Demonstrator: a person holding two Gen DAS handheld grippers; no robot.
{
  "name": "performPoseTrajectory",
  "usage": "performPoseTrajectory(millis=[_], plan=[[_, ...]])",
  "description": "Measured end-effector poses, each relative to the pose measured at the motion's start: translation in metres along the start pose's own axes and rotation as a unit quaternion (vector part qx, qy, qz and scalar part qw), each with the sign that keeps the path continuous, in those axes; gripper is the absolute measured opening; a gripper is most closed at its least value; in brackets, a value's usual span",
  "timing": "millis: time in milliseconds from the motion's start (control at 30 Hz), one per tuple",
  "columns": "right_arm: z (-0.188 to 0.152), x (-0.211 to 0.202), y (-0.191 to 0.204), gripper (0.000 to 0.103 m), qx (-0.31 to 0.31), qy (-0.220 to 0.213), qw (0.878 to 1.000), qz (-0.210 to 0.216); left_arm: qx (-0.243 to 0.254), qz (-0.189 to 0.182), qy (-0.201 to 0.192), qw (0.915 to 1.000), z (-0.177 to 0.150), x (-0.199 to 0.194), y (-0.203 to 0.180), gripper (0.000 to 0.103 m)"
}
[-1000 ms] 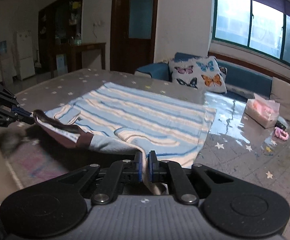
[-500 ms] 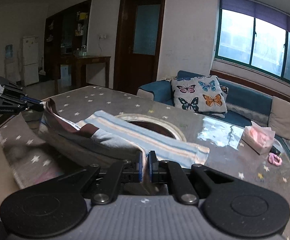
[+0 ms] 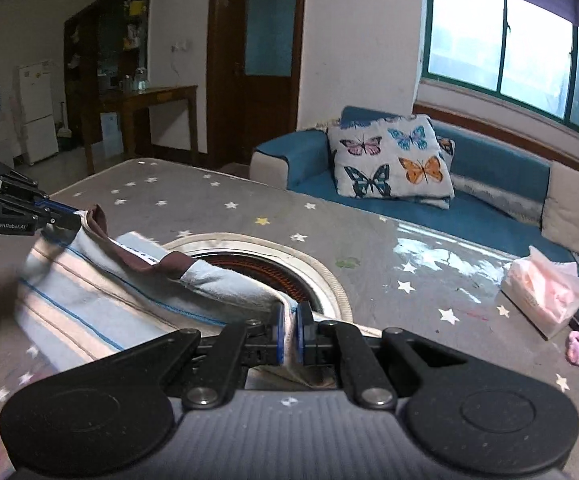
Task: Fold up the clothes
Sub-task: 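Lift the hem and fold it toward the brown collar with both grippers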
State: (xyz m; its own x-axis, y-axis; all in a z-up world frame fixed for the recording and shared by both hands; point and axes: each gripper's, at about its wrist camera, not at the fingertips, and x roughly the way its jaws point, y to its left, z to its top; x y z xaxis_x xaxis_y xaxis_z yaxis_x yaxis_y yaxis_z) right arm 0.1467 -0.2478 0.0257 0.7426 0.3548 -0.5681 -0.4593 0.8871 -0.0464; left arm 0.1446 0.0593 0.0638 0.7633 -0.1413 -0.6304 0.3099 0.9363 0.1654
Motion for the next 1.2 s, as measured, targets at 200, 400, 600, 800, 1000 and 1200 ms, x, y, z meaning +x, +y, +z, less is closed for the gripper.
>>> performPoseTrajectory(millis=[200,400,600,800,1000,1200], plan=[[0.001,0.050,-0.022,0.005,0.032,0.029,0.999,-0.014,0.017,-0.008,0.023,0.9996,0.019,0.052,0.007,0.005],[-0.015,0.096,-0.042,0.008,0.083,0.067,0.994,-0.029,0.007,0.002,0.050,0.9987,0.014,0.098,0.004,0.011],[-0.019,0.102,-0.054,0.021,0.113,0.055,0.991,-0.048,-0.029,0.037,0.054,0.9974,0.012,0.104,0.021,0.037],[-0.003,0.086,-0.050,0.022,0.093,0.013,0.993,-0.071,-0.049,0.057,0.022,0.9969,0.021,0.079,0.031,0.052],[-0.002,0.111,-0.020,0.022,0.082,0.046,0.996,0.008,-0.043,0.012,0.034,0.9984,0.019,0.077,0.014,0.045],[-0.005,0.152,-0.001,0.022,0.084,0.070,0.993,0.034,-0.029,-0.009,0.072,0.9970,0.015,0.104,-0.001,0.031]])
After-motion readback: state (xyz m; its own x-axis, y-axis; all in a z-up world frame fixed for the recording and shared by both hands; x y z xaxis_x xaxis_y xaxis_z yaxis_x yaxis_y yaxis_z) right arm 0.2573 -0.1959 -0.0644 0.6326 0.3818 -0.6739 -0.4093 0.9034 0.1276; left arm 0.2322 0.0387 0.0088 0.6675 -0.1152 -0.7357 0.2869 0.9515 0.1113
